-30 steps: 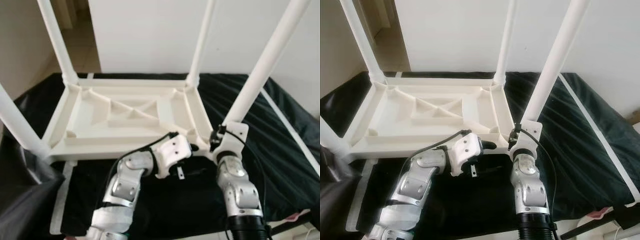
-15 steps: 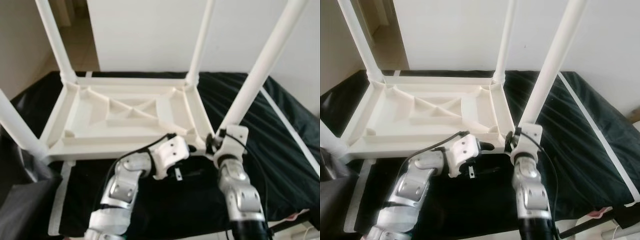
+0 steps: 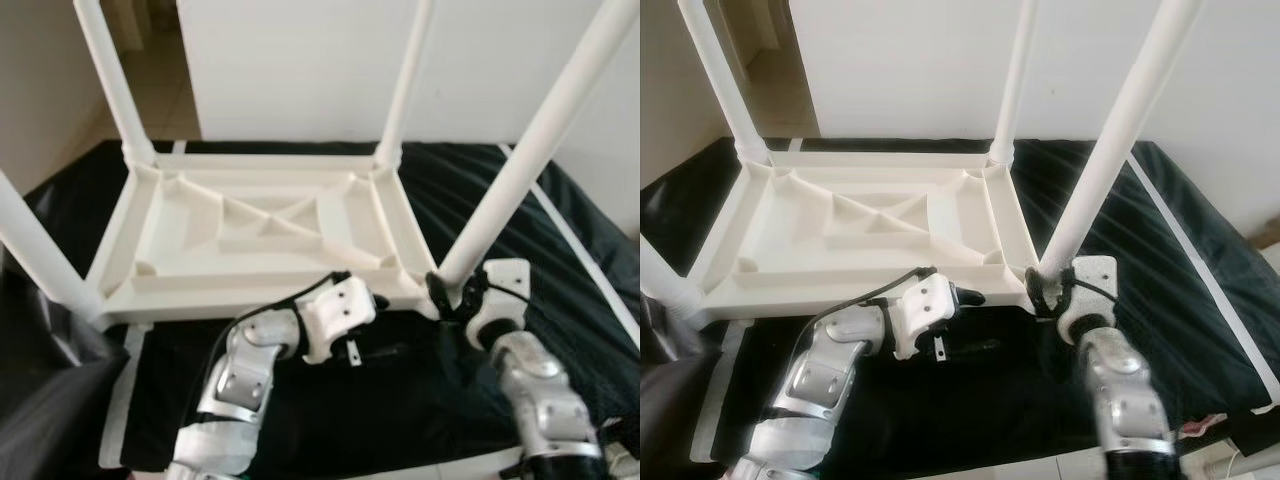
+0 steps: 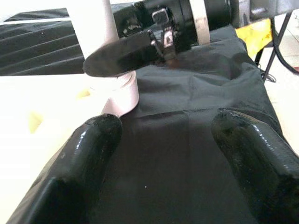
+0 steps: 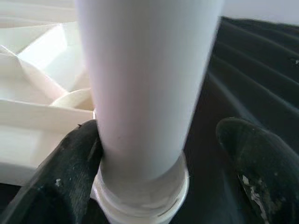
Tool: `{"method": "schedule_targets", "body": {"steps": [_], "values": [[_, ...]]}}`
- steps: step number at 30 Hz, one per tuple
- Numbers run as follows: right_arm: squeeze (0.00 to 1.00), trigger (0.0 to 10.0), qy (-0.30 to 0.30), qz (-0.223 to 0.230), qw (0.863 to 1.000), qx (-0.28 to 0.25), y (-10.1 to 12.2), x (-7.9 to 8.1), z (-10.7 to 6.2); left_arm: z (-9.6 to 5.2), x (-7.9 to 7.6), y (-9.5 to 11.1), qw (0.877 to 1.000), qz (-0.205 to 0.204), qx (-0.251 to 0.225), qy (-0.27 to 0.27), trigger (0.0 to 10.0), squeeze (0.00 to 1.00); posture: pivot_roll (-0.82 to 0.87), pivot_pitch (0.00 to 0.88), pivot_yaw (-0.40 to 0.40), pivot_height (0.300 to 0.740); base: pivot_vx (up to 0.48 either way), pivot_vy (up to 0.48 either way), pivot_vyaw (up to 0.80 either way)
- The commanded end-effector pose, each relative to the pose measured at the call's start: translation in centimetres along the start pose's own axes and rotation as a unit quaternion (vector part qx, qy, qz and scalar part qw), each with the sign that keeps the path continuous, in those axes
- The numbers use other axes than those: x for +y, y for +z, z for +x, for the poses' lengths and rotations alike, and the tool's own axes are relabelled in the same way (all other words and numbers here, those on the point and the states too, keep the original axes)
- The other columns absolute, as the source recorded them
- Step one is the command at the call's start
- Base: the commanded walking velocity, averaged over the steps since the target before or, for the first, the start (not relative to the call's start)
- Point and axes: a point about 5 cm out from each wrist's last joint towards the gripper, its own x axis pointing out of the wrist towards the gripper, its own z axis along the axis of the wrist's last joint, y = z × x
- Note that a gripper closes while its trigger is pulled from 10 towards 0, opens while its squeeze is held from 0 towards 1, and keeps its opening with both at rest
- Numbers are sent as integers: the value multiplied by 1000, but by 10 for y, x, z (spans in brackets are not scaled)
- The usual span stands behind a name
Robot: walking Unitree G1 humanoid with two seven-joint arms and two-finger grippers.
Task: Building children table
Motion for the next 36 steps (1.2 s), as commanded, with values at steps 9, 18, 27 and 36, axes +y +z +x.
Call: {"method": "schedule_targets", "body": {"steps": [9, 18, 27, 36], "values": [[0, 10000, 160, -37, 986, -6, 10, 1, 23, 3, 0, 1, 994, -67, -9, 91, 10000, 0, 47, 15, -81, 740, 0, 0, 0], [0, 0, 243, -70, 967, 24, 1, 13, 41, 4, -1, 2, 993, -79, -3, 93, 10000, 0, 64, 31, -95, 740, 0, 0, 0], [0, 0, 257, -63, 964, 27, -9, 16, 36, 0, 1, 4, 991, -84, 0, 108, 10000, 0, 74, 49, -108, 740, 0, 0, 0], [0, 10000, 239, -46, 969, 30, -10, 15, 31, -6, -1, 0, 989, -88, 4, 117, 10000, 0, 69, 66, -125, 740, 0, 0, 0]]}}
